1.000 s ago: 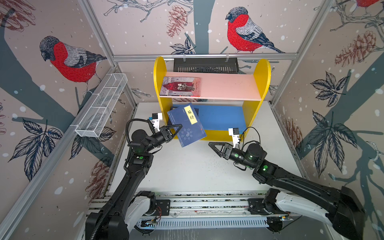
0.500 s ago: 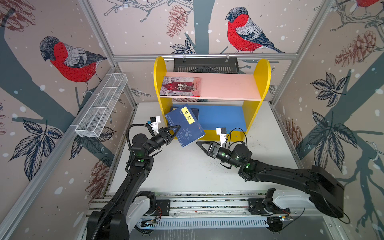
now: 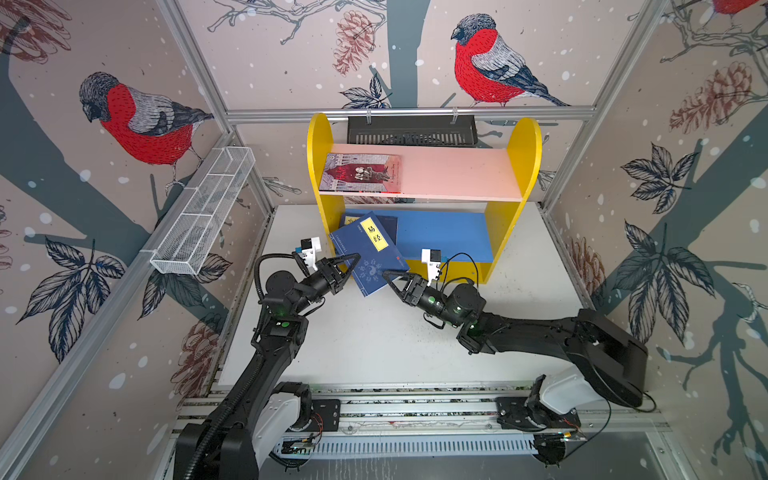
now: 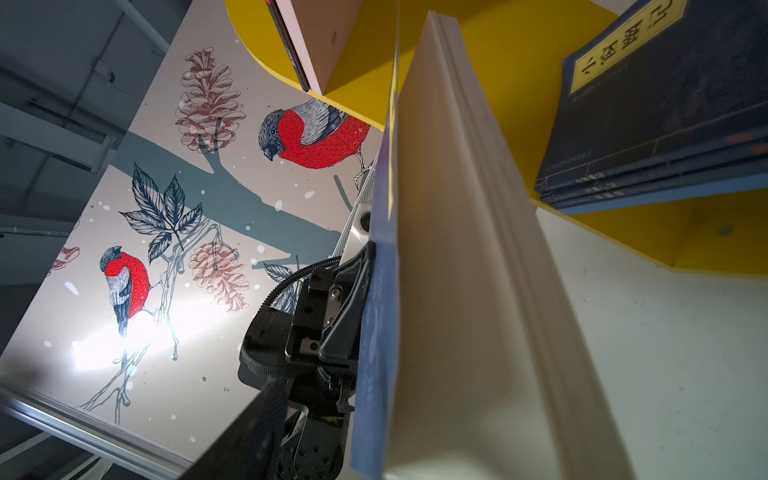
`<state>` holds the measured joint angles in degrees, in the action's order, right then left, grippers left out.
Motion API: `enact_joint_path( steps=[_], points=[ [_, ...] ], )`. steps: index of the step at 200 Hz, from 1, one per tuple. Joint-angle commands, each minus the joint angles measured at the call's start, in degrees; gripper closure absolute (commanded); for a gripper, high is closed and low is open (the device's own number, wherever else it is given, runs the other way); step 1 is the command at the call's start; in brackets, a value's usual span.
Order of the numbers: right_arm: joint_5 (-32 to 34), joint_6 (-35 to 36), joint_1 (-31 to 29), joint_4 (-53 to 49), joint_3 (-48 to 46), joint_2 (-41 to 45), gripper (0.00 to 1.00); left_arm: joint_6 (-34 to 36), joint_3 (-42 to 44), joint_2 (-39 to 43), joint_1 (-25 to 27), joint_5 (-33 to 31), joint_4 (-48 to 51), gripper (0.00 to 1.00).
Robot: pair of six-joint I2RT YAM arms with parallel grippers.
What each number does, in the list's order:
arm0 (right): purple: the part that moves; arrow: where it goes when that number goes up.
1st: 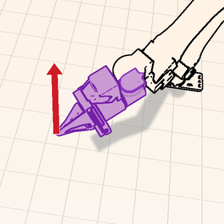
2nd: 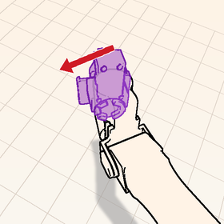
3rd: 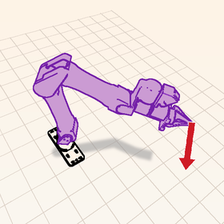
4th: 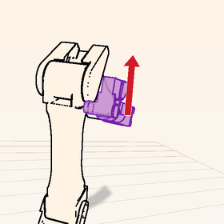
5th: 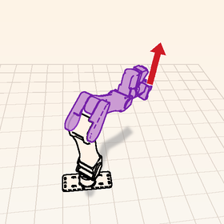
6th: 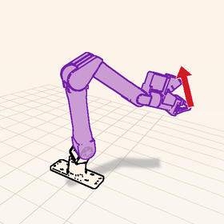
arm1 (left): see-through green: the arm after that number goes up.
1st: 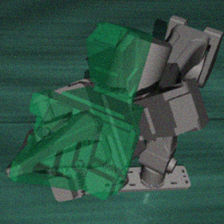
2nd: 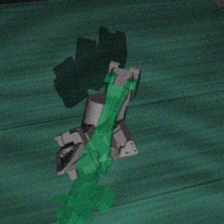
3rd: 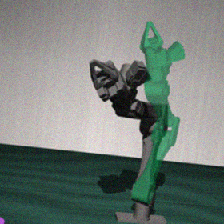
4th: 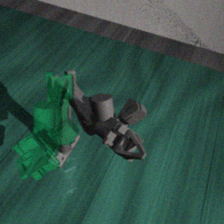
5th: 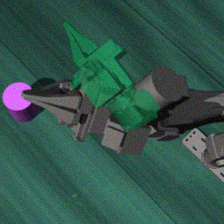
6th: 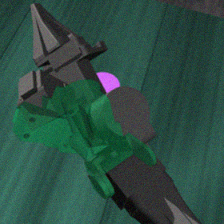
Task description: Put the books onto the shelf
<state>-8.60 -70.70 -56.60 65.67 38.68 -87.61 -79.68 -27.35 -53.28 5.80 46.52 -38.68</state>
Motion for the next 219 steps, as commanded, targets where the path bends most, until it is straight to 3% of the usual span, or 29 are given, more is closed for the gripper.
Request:
enact_joint_path(
  steps=[1,25,54,64,86,118,171,219],
  points=[
    [0.1,-1.8,0.6,6.6,1.1,-1.9,0.43,-0.9,0.2,0.7,-0.1,0.9,-2.7,1.00],
    [-3.2,-2.0,1.3,8.5,3.4,-4.8,0.69,-0.2,0.3,0.8,-0.1,1.5,0.2,1.00],
    [-5.0,-2.4,2.3,9.0,3.9,-6.1,0.90,1.0,0.6,0.8,0.0,1.3,1.5,1.00],
    [-6.0,-2.3,2.9,8.6,3.6,-6.3,0.97,1.1,0.9,0.8,-0.1,1.2,1.6,0.95],
    [-9.7,-2.0,4.9,7.7,2.0,-5.2,0.99,2.5,1.7,1.2,0.0,1.8,1.9,0.60],
    [-18.1,1.8,8.9,-0.6,0.0,-0.2,0.99,10.1,2.0,3.0,-0.5,5.0,6.2,0.28],
    [-35.3,22.2,18.6,-32.4,-0.3,13.2,0.99,25.3,0.2,4.1,-0.5,13.3,15.6,0.20],
    [-44.1,38.5,21.8,-57.3,4.2,22.1,0.99,31.4,0.3,3.9,-0.6,21.3,16.2,0.19]
  ],
)
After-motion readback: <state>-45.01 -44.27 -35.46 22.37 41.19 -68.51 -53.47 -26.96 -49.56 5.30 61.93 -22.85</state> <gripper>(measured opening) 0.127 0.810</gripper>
